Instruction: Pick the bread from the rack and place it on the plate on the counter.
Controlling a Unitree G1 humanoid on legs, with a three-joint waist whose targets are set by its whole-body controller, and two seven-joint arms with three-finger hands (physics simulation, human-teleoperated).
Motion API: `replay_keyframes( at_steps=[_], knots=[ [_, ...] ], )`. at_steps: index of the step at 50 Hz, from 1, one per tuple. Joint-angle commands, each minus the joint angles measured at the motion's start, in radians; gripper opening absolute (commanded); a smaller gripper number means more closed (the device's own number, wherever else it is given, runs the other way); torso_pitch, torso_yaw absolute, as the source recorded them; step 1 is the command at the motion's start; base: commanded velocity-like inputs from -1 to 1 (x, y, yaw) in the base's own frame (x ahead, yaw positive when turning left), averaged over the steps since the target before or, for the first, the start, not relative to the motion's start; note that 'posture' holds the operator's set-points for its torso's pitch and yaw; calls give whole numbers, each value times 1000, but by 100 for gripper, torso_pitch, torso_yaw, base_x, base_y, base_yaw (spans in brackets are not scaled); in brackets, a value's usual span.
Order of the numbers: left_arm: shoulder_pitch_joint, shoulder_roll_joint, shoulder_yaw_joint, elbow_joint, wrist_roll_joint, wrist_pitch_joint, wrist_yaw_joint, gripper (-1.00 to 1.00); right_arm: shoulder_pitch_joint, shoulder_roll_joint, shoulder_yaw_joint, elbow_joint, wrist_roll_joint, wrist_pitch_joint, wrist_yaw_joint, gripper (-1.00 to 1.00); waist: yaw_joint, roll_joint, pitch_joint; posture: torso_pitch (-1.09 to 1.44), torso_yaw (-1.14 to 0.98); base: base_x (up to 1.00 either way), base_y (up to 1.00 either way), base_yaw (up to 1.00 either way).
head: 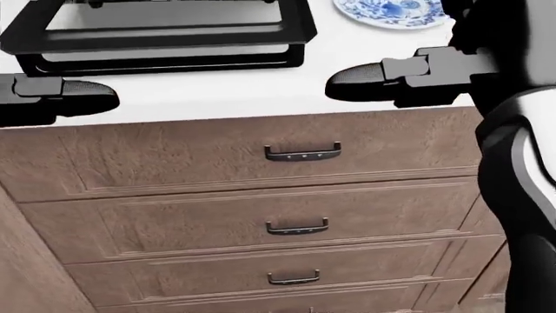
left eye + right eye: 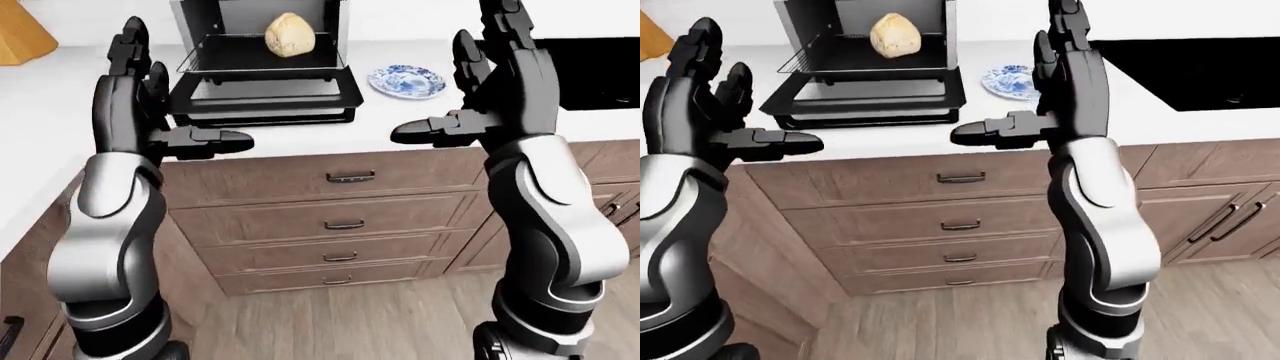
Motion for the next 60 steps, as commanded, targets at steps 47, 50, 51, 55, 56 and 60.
replay_keyframes(
  at_steps=[47, 50, 51, 55, 56, 60],
  knots=[
    [-55, 40, 16, -59, -19, 36, 11, 100, -19, -21, -26, -32, 62, -26, -52, 100, -4, 75, -39, 0, 0, 15, -8, 0],
    [-52, 38, 10, -60, -15, 34, 11, 100, -19, -25, -22, -34, 61, -22, -52, 100, -5, 63, -32, 0, 0, 12, -56, 0],
    [-53, 38, 10, -58, -13, 33, 11, 100, -20, -24, -24, -37, 63, -20, -53, 100, -6, 71, -32, 0, 0, 12, -61, 0],
    [-59, 38, 12, -64, -14, 42, 10, 100, -22, -29, -25, -43, 65, -19, -52, 100, 10, 0, -43, 0, 0, 11, -42, 0],
    [-59, 38, 11, -66, -14, 43, 9, 100, -22, -30, -23, -42, 62, -21, -52, 100, 15, -56, -48, 0, 0, 12, -5, 0],
    [-63, 40, 12, -64, -13, 45, 10, 100, -18, -30, -16, -40, 50, -28, -44, 100, -6, -58, -15, 0, 0, 10, -1, 0]
  ],
)
